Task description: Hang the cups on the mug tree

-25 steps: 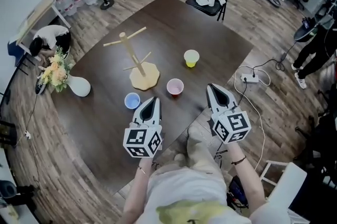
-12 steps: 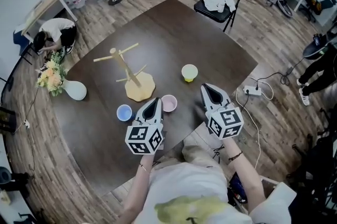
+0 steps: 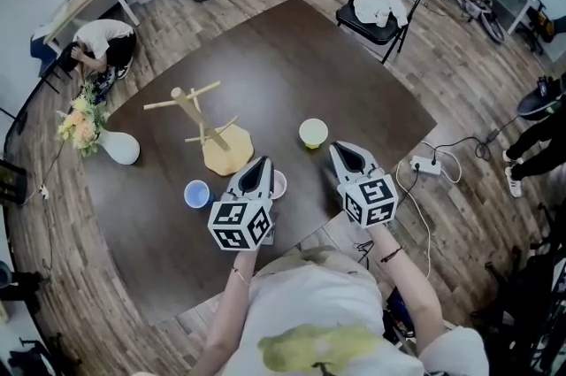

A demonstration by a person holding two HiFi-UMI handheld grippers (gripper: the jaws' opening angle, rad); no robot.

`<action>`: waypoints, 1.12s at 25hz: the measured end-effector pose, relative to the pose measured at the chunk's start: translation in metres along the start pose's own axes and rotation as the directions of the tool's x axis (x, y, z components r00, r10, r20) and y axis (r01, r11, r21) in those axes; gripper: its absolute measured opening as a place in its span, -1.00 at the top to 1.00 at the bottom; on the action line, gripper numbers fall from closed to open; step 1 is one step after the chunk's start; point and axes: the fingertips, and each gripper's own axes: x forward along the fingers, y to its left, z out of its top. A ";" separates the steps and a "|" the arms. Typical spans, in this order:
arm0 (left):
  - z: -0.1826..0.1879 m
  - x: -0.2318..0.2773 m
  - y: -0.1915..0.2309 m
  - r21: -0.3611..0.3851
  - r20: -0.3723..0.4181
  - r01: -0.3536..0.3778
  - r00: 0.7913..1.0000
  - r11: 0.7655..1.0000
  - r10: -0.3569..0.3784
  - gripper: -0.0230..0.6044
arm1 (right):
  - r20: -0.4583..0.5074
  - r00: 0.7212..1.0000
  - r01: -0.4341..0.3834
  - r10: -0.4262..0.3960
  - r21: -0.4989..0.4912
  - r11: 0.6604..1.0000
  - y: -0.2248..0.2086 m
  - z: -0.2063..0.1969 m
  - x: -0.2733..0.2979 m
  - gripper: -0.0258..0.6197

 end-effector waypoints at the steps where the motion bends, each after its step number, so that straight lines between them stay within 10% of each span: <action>1: -0.001 0.002 -0.001 -0.002 -0.006 0.004 1.000 1.000 -0.004 0.88 | -0.009 1.000 -0.011 0.011 0.000 1.000 0.000 -0.003 0.003 0.86; 13: -0.010 0.014 -0.009 -0.030 -0.096 0.035 0.995 0.999 -0.037 0.88 | -0.143 0.989 -0.028 0.034 0.042 0.999 -0.006 -0.052 0.040 0.84; 16: -0.013 0.014 -0.008 -0.039 -0.114 0.041 0.992 0.998 -0.045 0.88 | -0.171 0.985 -0.015 0.029 0.081 0.997 -0.010 -0.067 0.048 0.47; 28: -0.020 0.021 -0.006 -0.073 -0.140 0.045 0.989 0.996 -0.055 0.87 | -0.239 0.970 -0.040 0.041 0.009 0.999 -0.011 -0.093 0.086 0.01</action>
